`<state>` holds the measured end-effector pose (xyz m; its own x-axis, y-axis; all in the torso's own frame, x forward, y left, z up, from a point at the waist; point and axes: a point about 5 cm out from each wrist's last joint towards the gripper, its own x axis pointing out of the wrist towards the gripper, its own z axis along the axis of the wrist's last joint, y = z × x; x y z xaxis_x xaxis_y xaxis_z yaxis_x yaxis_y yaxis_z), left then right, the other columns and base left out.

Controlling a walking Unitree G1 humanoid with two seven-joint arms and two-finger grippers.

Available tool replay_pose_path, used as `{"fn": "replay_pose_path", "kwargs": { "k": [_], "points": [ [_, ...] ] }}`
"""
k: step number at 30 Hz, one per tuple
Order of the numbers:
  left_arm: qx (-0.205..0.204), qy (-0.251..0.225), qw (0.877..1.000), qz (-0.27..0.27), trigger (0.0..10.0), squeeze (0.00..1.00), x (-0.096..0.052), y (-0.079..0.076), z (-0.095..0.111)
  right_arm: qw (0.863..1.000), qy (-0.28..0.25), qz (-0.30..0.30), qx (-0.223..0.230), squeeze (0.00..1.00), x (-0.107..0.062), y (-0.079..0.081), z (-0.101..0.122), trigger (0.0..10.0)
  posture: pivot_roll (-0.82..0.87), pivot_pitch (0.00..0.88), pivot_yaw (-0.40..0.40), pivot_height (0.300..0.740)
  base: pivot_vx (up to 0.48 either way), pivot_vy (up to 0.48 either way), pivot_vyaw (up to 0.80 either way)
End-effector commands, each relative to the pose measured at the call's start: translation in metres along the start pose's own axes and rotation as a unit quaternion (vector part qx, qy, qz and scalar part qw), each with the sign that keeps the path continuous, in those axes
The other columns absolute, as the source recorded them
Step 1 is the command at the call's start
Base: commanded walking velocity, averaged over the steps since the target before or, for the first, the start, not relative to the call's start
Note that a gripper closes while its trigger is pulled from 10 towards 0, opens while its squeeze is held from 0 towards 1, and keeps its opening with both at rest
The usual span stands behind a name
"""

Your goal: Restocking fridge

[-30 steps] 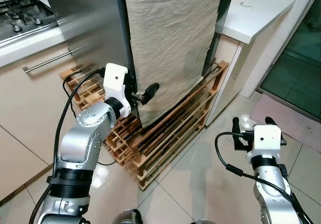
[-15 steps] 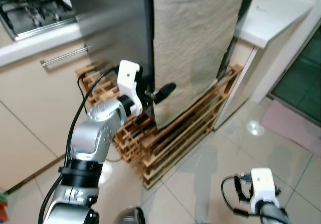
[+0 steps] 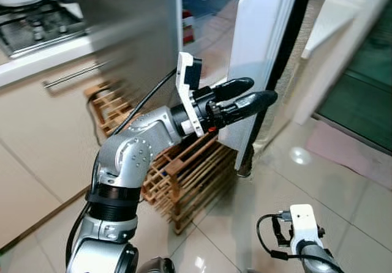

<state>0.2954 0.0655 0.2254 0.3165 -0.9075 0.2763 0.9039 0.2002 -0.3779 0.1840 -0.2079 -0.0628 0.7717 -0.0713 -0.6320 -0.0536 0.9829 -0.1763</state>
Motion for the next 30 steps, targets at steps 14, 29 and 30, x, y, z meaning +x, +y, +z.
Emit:
{"fn": "replay_pose_path", "kwargs": {
  "k": [14,29,30],
  "points": [
    [0.165,0.041,0.93,0.325,10.0,0.0,-0.092,0.041,-0.015,0.997,-0.05,0.063,0.012,0.0,0.015,0.039,0.037,10.0,-0.05,0.0,0.007,0.74,0.0,0.0,0.0],
    [0.29,0.004,0.765,0.576,10.0,0.0,-0.13,0.064,-0.028,0.943,-0.305,0.126,-0.048,0.0,0.001,0.039,0.167,10.0,-0.05,0.0,0.007,0.74,0.0,0.0,0.0],
    [0.285,0.01,0.762,0.581,10.0,0.0,-0.129,0.067,-0.033,0.938,-0.323,0.116,-0.052,0.0,0.002,0.037,0.18,10.0,-0.06,0.0,0.01,0.74,0.0,0.0,0.0]
  ]
}}
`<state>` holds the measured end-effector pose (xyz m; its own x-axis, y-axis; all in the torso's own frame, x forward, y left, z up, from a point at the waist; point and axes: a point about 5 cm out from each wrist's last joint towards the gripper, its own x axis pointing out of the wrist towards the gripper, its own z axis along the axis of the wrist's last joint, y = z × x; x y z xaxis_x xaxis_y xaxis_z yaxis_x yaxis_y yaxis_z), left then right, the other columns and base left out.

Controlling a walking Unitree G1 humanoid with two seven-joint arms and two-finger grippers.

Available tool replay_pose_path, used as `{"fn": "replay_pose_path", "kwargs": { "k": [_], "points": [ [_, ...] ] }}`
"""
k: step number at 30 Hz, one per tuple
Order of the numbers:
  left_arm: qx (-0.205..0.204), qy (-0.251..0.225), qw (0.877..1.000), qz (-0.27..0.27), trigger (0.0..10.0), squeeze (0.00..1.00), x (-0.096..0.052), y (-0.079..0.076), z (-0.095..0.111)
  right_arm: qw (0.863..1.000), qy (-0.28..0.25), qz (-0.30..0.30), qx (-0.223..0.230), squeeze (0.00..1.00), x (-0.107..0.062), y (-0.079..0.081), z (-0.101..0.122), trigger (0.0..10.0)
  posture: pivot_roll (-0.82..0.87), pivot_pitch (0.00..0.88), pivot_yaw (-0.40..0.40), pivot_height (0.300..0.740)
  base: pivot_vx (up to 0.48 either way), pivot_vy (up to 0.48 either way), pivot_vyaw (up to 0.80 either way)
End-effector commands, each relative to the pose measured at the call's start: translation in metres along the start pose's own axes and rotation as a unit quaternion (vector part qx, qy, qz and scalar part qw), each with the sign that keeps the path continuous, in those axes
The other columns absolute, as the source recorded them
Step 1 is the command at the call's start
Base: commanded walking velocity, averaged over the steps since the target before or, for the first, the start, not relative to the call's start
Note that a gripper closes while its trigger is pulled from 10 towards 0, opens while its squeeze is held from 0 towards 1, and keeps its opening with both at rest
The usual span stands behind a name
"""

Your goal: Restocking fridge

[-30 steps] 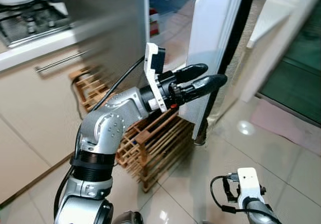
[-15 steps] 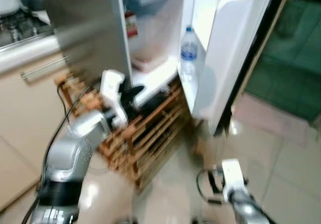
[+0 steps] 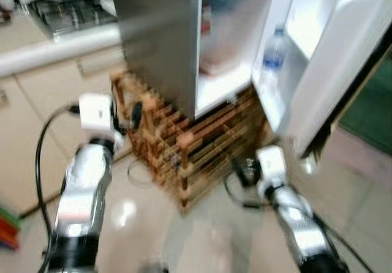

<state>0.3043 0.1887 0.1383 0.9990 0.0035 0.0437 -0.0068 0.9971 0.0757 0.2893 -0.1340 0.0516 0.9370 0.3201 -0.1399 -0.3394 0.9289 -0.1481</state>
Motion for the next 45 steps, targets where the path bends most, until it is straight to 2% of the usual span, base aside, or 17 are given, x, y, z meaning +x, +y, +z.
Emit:
{"fn": "replay_pose_path", "kwargs": {
  "k": [1,6,11,13,18,20,25,26,27,29,31,34,38,41,42,43,45],
  "points": [
    [0.01,0.012,1.0,0.002,10.0,0.0,0.003,-0.008,-0.01,0.998,-0.048,-0.025,-0.026,0.0,0.01,-0.017,0.027,10.0,-0.06,0.0,0.011,0.74,0.0,0.0,0.0],
    [0.01,0.014,1.0,0.003,10.0,0.0,0.005,-0.013,-0.014,0.997,-0.06,-0.027,-0.031,0.0,0.017,-0.025,0.043,10.0,-0.07,0.0,0.012,0.74,0.0,0.0,0.0],
    [0.008,0.014,1.0,0.005,10.0,0.0,0.009,-0.02,-0.017,0.995,-0.073,-0.054,-0.047,0.0,0.03,-0.045,0.06,10.0,-0.07,0.0,0.016,0.74,0.0,0.0,0.0],
    [0.009,0.013,1.0,0.005,10.0,0.0,0.009,-0.021,-0.018,0.994,-0.073,-0.058,-0.052,0.0,0.032,-0.048,0.061,10.0,-0.07,0.0,0.016,0.74,0.0,0.0,0.0],
    [0.006,0.015,1.0,0.005,10.0,0.0,0.008,-0.024,-0.022,0.993,-0.039,-0.098,-0.062,0.0,0.03,-0.081,0.053,10.0,-0.07,0.002,0.012,0.74,0.0,0.0,0.0],
    [0.006,0.015,1.0,0.006,10.0,0.0,0.008,-0.024,-0.022,0.992,-0.034,-0.105,-0.062,0.0,0.029,-0.086,0.052,10.0,-0.07,0.002,0.013,0.74,0.0,0.0,0.0],
    [0.006,0.011,1.0,0.003,10.0,0.0,0.011,-0.023,-0.02,0.985,-0.008,-0.156,-0.069,0.0,0.019,-0.123,0.05,10.0,-0.08,0.017,0.028,0.74,0.0,0.0,0.0],
    [0.006,0.011,1.0,0.003,10.0,0.0,0.011,-0.023,-0.02,0.985,-0.008,-0.156,-0.069,0.0,0.019,-0.123,0.05,10.0,-0.08,0.017,0.028,0.74,0.0,0.0,0.0],
    [0.008,0.01,1.0,-0.001,10.0,0.0,0.011,-0.023,-0.02,0.98,0.007,-0.18,-0.086,0.0,0.01,-0.142,0.049,10.0,-0.08,0.024,0.039,0.74,0.0,0.0,0.0],
    [0.01,0.01,1.0,-0.003,10.0,0.0,0.011,-0.024,-0.019,0.977,0.012,-0.19,-0.093,0.0,0.005,-0.151,0.049,10.0,-0.08,0.027,0.042,0.74,0.0,0.0,0.0],
    [0.016,0.011,1.0,-0.009,10.0,0.0,0.011,-0.023,-0.019,0.959,0.032,-0.259,-0.114,0.0,-0.019,-0.188,0.05,10.0,-0.09,0.034,0.058,0.74,0.0,0.0,0.0],
    [0.027,0.011,1.0,-0.005,10.0,0.0,0.012,-0.02,-0.02,0.943,0.002,-0.31,-0.119,0.0,-0.032,-0.208,0.065,10.0,-0.11,0.037,0.064,0.74,0.0,0.0,0.0],
    [0.048,0.011,0.999,0.005,10.0,0.0,0.014,-0.015,-0.022,0.937,-0.039,-0.338,-0.084,0.0,-0.03,-0.211,0.08,10.0,-0.11,0.03,0.063,0.74,0.0,0.0,0.0],
    [0.04,0.009,0.999,0.014,10.0,0.0,0.026,-0.019,-0.018,0.945,-0.117,-0.306,0.015,0.0,0.002,-0.176,0.107,10.0,-0.09,0.0,0.049,0.74,0.0,0.0,0.0],
    [0.04,0.009,0.999,0.014,10.0,0.0,0.026,-0.019,-0.018,0.945,-0.117,-0.306,0.015,0.0,0.002,-0.176,0.107,10.0,-0.09,0.0,0.049,0.74,0.0,0.0,0.0],
    [0.028,0.005,1.0,0.014,10.0,0.0,0.031,-0.022,-0.013,0.949,-0.13,-0.285,0.041,0.0,0.012,-0.157,0.106,10.0,-0.08,0.0,0.037,0.74,0.0,0.0,0.0],
    [0.022,0.004,1.0,0.015,10.0,0.0,0.033,-0.023,-0.011,0.95,-0.135,-0.276,0.049,0.0,0.016,-0.148,0.104,10.0,-0.08,0.0,0.034,0.74,0.0,0.0,0.0]
  ]
}}
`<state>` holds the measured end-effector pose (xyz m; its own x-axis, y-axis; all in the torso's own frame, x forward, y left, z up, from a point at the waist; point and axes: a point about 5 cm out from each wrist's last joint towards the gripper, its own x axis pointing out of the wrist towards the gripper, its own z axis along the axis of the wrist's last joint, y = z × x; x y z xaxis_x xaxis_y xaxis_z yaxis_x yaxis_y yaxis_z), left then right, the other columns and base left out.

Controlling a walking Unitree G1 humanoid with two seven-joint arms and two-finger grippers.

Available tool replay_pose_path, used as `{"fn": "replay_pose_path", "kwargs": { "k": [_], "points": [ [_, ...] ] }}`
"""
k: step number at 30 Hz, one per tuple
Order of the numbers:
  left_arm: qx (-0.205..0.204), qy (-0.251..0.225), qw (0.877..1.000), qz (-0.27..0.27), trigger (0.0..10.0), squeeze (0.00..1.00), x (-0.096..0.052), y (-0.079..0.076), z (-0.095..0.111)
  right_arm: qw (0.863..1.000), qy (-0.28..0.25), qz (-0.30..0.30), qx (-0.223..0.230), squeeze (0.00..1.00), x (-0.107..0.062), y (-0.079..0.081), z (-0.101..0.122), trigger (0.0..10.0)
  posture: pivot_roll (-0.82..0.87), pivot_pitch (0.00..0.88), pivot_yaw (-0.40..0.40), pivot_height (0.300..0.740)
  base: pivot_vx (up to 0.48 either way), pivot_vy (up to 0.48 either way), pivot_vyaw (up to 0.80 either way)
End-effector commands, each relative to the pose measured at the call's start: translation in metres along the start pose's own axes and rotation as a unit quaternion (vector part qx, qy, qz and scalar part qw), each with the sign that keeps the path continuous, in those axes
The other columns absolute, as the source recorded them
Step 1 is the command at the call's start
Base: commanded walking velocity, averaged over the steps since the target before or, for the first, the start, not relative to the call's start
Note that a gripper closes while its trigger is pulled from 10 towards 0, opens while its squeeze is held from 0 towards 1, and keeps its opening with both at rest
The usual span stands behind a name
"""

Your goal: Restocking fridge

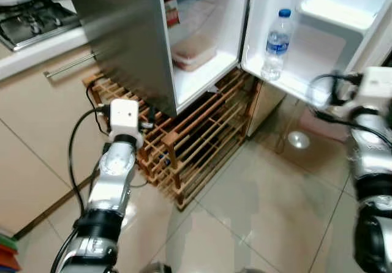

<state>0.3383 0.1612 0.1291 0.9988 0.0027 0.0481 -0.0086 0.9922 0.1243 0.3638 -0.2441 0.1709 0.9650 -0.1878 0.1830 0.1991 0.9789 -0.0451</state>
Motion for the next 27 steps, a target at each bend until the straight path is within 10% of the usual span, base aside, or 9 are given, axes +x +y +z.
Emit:
{"fn": "replay_pose_path", "kwargs": {
  "k": [1,2,9,27],
  "points": [
    [-0.007,0.004,1.0,0.015,10.0,0.0,0.001,0.005,-0.001,1.0,0.003,0.006,0.008,0.0,-0.004,0.008,-0.004,10.0,-0.07,0.0,0.029,0.74,0.0,0.0,0.62],
    [-0.028,0.001,1.0,0.012,10.0,0.0,0.003,0.003,0.001,0.998,0.033,0.046,0.018,0.0,-0.017,0.035,-0.024,10.0,-0.06,0.0,0.022,0.74,0.0,0.0,0.69],
    [-0.049,0.0,0.999,0.019,10.0,0.0,0.001,-0.001,0.001,0.991,0.069,0.109,0.037,0.0,-0.044,0.073,-0.043,10.0,-0.06,0.0,0.028,0.74,0.0,0.27,0.69],
    [-0.017,0.004,0.999,0.033,10.0,0.0,-0.005,0.011,-0.009,0.986,0.087,0.135,0.034,0.0,-0.079,0.085,-0.063,10.0,-0.02,0.0,-0.011,0.74,0.0,0.156,0.67]
  ]
}}
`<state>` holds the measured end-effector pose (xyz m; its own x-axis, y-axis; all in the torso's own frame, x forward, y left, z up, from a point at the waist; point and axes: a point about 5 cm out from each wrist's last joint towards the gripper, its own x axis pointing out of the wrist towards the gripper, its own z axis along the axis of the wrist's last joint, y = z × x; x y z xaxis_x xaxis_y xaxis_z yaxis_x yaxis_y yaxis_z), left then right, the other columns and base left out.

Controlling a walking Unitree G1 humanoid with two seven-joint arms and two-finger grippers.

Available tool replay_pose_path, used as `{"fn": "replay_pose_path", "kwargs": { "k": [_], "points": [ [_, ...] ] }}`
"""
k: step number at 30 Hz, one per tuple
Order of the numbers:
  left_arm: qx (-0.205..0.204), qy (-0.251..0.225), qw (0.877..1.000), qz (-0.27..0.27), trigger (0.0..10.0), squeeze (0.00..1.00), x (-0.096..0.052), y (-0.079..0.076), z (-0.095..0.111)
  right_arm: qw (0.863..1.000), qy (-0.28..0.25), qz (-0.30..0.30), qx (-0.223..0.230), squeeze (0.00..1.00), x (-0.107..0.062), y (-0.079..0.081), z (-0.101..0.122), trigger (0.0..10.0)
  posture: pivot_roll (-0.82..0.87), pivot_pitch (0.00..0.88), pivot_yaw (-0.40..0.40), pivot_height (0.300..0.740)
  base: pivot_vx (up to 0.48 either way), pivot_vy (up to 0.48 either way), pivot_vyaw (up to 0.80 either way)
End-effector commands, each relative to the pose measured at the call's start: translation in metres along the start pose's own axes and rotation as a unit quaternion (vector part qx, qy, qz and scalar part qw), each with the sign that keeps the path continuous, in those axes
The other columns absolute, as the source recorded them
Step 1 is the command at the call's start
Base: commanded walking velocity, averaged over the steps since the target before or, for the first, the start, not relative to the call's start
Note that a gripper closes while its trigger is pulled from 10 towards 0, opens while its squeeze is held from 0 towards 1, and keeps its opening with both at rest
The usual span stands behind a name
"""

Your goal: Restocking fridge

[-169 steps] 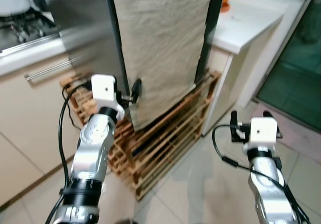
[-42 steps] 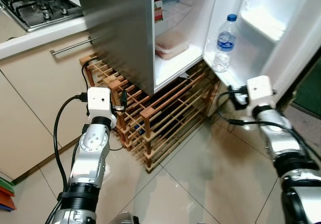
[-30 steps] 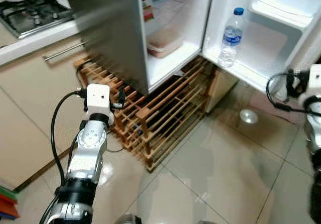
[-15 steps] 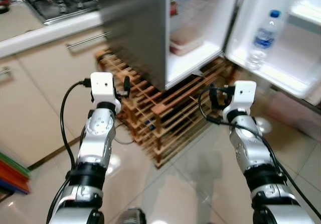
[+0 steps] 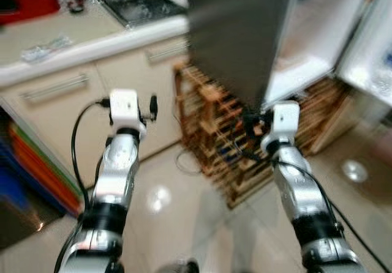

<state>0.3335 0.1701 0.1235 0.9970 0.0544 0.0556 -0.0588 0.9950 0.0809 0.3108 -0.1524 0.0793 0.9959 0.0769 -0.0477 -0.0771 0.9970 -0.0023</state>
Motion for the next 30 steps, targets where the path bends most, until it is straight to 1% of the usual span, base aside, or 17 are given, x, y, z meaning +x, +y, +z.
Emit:
{"fn": "replay_pose_path", "kwargs": {
  "k": [1,2,3,4,6,9,11,12,14,15,18,24,26,30],
  "points": [
    [0.001,0.009,1.0,0.022,10.0,0.0,-0.004,0.008,-0.008,0.999,-0.036,-0.007,-0.029,0.0,-0.002,0.001,0.009,10.0,-0.01,0.0,-0.015,0.74,0.0,0.0,0.67],
    [-0.003,0.009,0.999,0.032,10.0,0.0,-0.007,0.011,-0.011,0.999,-0.034,-0.01,-0.036,0.0,-0.006,0.004,0.005,10.0,-0.01,0.0,-0.02,0.74,0.0,0.0,0.66],
    [-0.003,0.009,0.999,0.032,10.0,0.0,-0.007,0.011,-0.011,0.999,-0.034,-0.01,-0.036,0.0,-0.006,0.004,0.005,10.0,-0.01,0.0,-0.02,0.74,0.0,0.0,0.66],
    [-0.008,0.006,0.999,0.032,10.0,0.0,-0.01,0.008,-0.011,0.999,-0.022,-0.01,-0.029,0.0,-0.008,0.005,0.0,10.0,0.0,0.0,-0.024,0.74,0.0,0.0,0.67],
    [-0.01,0.004,0.999,0.031,10.0,0.0,-0.011,0.007,-0.01,0.999,-0.019,-0.008,-0.027,0.0,-0.008,0.005,-0.001,10.0,0.0,0.0,-0.025,0.74,0.0,0.0,0.67],
    [-0.008,-0.002,1.0,0.019,10.0,0.0,-0.013,0.001,-0.008,1.0,-0.016,-0.009,-0.022,0.0,-0.008,0.005,-0.002,10.0,0.0,0.0,-0.022,0.74,0.0,0.0,0.66],
    [0.001,-0.008,1.0,0.001,10.0,0.0,-0.015,-0.007,-0.005,1.0,-0.017,-0.008,-0.021,0.0,-0.005,0.006,0.0,10.0,0.0,0.001,-0.02,0.74,0.0,0.0,0.67],
    [0.011,-0.008,1.0,-0.005,10.0,0.0,-0.015,-0.009,-0.005,1.0,-0.018,-0.01,-0.02,0.0,-0.004,0.006,0.001,10.0,0.0,0.004,-0.02,0.74,0.0,0.0,0.66],
    [0.017,-0.007,1.0,-0.01,10.0,0.0,-0.016,-0.011,-0.005,1.0,-0.019,-0.011,-0.019,0.0,-0.003,0.006,0.002,10.0,0.0,0.005,-0.02,0.74,0.0,0.0,0.67],
    [0.004,-0.006,1.0,-0.012,10.0,0.0,-0.016,-0.011,-0.005,1.0,-0.02,-0.012,-0.02,0.0,-0.002,0.006,0.003,10.0,0.0,0.006,-0.02,0.74,0.0,0.0,0.66],
    [-0.009,-0.001,1.0,-0.012,10.0,0.0,-0.016,-0.012,-0.006,0.999,-0.024,-0.013,-0.021,0.0,-0.001,0.007,0.006,10.0,0.0,0.012,-0.023,0.74,0.0,-0.456,0.67],
    [-0.001,0.004,1.0,-0.01,10.0,0.0,-0.013,-0.014,-0.005,0.999,-0.029,-0.006,-0.032,0.0,-0.003,0.01,0.006,10.0,0.0,0.015,-0.023,0.74,0.0,-0.442,0.66],
    [0.004,0.0,1.0,-0.006,10.0,0.0,-0.012,-0.013,-0.004,0.999,-0.03,-0.002,-0.029,0.0,-0.003,0.011,0.005,10.0,0.0,0.016,-0.023,0.74,0.0,-0.439,0.66],
    [-0.003,0.009,1.0,-0.008,10.0,0.0,-0.01,-0.012,-0.005,0.999,-0.03,-0.006,-0.036,0.0,-0.002,0.012,0.006,10.0,0.0,0.014,-0.022,0.74,0.062,0.0,0.63]
  ]
}}
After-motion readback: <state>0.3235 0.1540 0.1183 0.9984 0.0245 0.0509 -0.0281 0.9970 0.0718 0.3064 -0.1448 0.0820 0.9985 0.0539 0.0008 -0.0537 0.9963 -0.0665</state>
